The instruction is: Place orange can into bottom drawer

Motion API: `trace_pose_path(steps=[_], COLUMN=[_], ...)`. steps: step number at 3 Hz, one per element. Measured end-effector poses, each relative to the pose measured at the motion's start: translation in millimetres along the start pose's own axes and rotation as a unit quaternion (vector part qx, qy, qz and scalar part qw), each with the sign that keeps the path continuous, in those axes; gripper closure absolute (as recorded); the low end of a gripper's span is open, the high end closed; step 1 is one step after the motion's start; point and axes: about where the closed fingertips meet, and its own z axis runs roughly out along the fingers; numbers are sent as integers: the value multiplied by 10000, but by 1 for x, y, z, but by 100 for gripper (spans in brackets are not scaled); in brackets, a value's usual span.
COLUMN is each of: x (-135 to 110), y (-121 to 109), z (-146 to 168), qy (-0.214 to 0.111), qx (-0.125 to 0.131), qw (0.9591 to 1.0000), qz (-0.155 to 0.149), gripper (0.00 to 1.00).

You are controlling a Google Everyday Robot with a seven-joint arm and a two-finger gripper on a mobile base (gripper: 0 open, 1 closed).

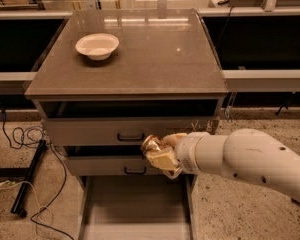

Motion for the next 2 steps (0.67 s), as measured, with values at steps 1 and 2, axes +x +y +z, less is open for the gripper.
trace_pose_path(steps=[1, 2], x=[0, 3], y=[0, -4], z=[0, 25], qy=[0, 15], qx=[0, -46], qw=[10000, 10000], qz=[0, -8], gripper=[100, 100])
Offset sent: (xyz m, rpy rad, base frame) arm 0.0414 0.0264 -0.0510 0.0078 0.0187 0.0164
